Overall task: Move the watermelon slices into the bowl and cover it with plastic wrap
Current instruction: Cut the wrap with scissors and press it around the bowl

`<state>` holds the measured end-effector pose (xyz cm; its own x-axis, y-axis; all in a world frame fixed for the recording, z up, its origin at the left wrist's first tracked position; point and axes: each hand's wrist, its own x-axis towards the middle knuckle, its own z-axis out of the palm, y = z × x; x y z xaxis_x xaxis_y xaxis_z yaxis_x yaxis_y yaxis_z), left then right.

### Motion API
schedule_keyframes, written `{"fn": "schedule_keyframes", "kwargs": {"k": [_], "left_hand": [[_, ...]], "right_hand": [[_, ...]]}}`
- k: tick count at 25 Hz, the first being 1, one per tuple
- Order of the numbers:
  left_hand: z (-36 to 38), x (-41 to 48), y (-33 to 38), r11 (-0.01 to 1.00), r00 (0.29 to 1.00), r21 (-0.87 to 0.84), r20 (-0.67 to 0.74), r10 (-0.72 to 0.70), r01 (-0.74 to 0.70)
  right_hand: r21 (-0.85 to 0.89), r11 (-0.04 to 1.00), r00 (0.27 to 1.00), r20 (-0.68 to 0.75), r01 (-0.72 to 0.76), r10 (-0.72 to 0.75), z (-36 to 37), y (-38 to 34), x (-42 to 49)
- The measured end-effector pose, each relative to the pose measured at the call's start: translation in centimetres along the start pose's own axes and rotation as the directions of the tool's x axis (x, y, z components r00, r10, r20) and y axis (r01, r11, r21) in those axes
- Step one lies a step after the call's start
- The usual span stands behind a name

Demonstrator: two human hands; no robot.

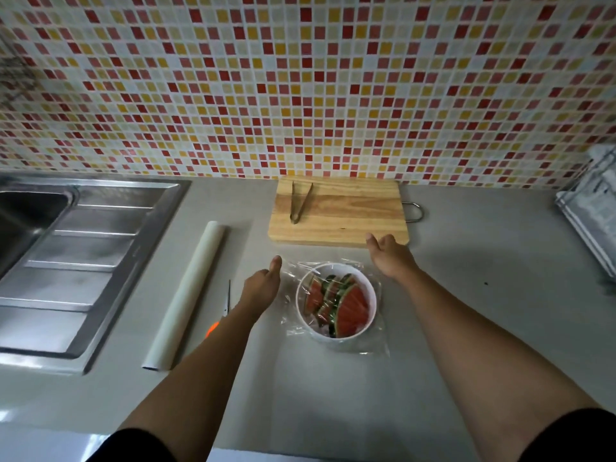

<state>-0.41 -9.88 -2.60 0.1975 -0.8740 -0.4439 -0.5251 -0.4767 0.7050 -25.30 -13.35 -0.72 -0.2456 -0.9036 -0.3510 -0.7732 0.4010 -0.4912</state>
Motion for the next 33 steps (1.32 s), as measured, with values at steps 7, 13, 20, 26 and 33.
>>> {"fn": "schedule_keyframes", "kwargs": {"k": [7,13,20,26,33], "left_hand": [[1.6,1.8,1.3,0.821,0.949,-0.503,0.285,-0.138,0.271],[1.5,3.2,1.9,0.748,0.955,-0.619,0.29,-0.066,0.24],[1.9,4.2,1.9,0.851,0.983,-0.524,0.175,0.06,0.041],[1.2,4.5,2.1,0.866,0.958,-0.47,0.286,-0.034,0.171],[1.4,3.7,1.9,0.922,0.958,-0.356,0.282,-0.052,0.155]], "right_hand": [[0.433,0.847,0.842,0.539,-0.308,0.031,0.7,-0.3,1.1],[0.775,0.539,0.925,0.378,-0.331,0.025,2.4,-1.1,2.8],[0.883,0.324,0.939,0.338,-0.339,0.061,1.8,0.6,3.7],[0.362,0.855,0.739,0.672,-0.372,0.037,0.8,-0.5,3.5],[0.709,0.647,0.928,0.373,-0.281,-0.005,2.2,0.1,4.2]]}}
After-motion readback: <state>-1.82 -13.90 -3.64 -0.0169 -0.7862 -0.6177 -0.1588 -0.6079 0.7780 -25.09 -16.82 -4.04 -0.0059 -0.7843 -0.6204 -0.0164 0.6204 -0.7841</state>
